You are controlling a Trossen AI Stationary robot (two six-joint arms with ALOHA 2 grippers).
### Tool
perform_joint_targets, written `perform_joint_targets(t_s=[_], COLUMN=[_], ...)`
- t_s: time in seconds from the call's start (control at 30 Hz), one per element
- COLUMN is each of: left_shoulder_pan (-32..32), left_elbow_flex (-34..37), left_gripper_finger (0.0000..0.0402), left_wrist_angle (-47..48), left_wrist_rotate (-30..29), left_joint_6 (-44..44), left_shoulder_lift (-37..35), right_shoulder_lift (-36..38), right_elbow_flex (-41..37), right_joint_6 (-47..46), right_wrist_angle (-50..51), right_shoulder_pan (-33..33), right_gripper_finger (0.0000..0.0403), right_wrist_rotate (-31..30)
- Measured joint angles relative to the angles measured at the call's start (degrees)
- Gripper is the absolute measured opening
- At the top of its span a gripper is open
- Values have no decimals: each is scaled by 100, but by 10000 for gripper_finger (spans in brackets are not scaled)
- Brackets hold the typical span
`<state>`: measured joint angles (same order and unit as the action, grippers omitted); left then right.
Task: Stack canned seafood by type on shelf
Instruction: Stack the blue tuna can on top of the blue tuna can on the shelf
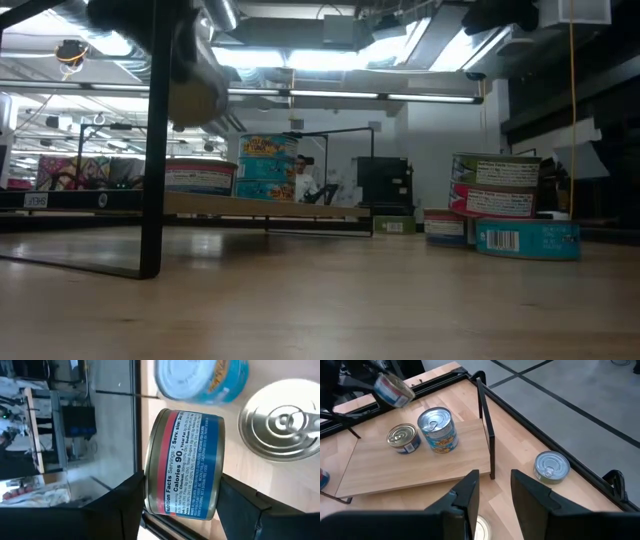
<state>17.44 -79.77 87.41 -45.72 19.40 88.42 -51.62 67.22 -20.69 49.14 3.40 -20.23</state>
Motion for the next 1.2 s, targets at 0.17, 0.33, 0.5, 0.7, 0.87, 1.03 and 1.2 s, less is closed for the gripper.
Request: perform_joint_targets(t_s=[0.17, 0.33, 0.5, 0.7, 0.87, 1.03, 1.2], left_shoulder_pan=[70, 100, 80, 102, 100, 102, 102], left_elbow_flex=[621, 826, 826, 826, 828, 828, 828], left_gripper_finger=[203, 203, 203, 203, 203, 203, 203], left_wrist_angle=[-715, -1422, -1700, -1793, -1791, -1790, -1791], left_wrist_rotate=[-146, -243, -259, -255, -198, 118, 125], left_joint_6=[-169, -569, -882, -883, -916, -1077, -1084], left_shoulder_lift=[104, 234, 245, 245, 245, 247, 249], right_shoulder_lift=[-1, -2, -2, -4, -4, -7, -7], right_elbow_flex=[0, 0, 0, 0, 0, 0, 0], right_joint_6=[0, 0, 0, 0, 0, 0, 0], right_wrist_angle=[0, -2, 0, 0, 0, 3, 6], right_shoulder_pan=[0, 0, 0, 0, 0, 0, 0], right_gripper_finger=[113, 113, 113, 113, 113, 113, 113], right_wrist_rotate=[-142, -166, -177, -179, -179, -179, -179])
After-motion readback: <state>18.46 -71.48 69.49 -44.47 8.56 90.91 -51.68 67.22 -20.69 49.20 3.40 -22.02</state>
